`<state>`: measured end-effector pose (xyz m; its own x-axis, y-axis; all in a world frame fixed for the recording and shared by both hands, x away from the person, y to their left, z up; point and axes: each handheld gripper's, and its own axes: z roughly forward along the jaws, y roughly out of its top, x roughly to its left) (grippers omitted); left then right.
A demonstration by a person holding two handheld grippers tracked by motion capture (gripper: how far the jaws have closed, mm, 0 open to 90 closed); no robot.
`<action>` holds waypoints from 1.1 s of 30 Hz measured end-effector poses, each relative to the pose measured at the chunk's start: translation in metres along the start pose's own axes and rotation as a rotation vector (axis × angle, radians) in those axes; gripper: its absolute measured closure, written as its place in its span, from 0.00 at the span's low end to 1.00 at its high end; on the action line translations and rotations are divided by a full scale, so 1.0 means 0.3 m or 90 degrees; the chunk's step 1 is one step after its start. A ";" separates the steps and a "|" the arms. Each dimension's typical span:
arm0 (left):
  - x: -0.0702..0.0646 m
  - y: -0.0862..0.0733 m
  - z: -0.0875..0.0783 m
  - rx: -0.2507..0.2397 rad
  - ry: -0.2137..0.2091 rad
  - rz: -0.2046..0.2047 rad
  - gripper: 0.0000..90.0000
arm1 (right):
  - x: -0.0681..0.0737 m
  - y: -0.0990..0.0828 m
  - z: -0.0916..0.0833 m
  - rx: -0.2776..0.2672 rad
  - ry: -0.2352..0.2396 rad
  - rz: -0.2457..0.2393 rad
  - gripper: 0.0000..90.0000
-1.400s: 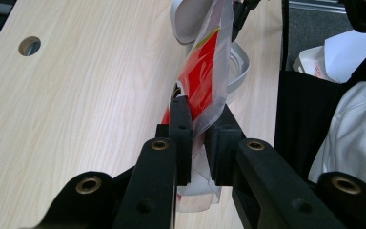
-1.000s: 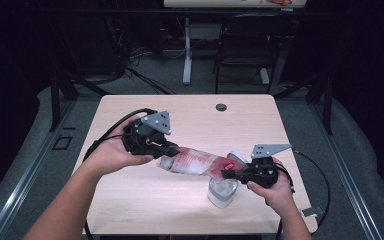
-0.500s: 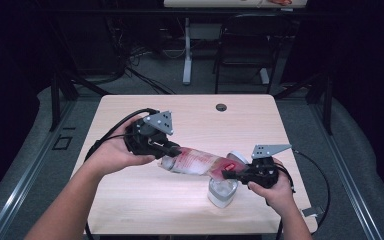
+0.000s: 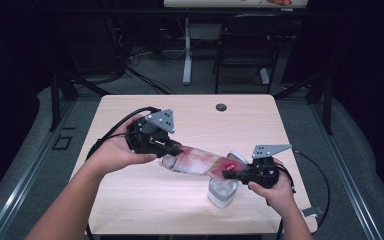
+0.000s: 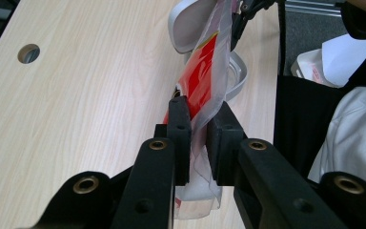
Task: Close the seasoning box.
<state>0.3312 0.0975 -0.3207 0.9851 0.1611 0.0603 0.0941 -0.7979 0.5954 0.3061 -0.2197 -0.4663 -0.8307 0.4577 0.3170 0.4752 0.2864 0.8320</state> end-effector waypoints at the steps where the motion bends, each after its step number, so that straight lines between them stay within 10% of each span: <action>1: 0.000 0.000 0.000 0.000 0.000 0.000 0.90 | 0.000 0.000 0.000 0.000 0.000 0.000 0.98; 33: 0.002 0.008 0.004 -0.008 -0.002 0.002 0.90 | -0.006 -0.003 -0.003 0.001 -0.001 0.002 0.98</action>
<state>0.3322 0.0952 -0.3201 0.9859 0.1566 0.0594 0.0892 -0.7911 0.6052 0.3069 -0.2217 -0.4672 -0.8287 0.4595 0.3197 0.4788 0.2858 0.8301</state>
